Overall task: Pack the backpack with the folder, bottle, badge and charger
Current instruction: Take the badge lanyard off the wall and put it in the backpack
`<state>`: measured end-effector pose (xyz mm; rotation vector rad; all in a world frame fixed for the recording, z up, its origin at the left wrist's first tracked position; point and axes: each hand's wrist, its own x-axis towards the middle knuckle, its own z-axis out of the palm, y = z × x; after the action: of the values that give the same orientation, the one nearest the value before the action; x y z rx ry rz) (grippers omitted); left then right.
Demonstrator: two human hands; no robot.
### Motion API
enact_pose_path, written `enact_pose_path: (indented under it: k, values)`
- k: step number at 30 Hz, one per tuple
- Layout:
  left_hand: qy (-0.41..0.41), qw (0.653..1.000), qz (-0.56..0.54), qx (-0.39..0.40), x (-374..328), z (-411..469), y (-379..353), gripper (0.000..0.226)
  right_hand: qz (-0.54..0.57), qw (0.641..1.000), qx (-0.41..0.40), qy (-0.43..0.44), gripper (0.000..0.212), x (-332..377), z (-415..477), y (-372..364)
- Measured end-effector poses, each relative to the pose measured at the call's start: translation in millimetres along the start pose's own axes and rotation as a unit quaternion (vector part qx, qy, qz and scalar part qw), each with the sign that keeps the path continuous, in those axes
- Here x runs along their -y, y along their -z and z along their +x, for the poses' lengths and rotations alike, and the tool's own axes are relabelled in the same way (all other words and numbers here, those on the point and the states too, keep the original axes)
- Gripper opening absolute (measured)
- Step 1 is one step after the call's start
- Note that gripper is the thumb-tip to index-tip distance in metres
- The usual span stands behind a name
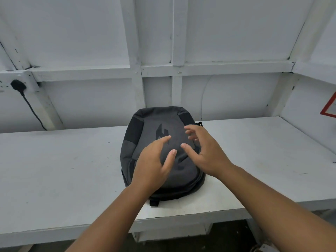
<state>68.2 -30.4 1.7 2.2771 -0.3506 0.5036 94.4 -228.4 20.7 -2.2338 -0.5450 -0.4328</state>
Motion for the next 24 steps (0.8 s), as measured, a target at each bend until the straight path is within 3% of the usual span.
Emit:
enact_pose_path:
  k: [11,24]
  values:
    - [-0.037,0.999,0.004,0.007,-44.1,48.3,-52.3,0.047,0.011,0.998,-0.051,-0.029,0.044,-48.3,1.2,57.9]
    - [-0.13,0.983,-0.123,0.045,-249.2,166.7,-258.4,0.042,-0.072,0.973,-0.193,-0.106,0.044,-186.6,-35.3,311.8]
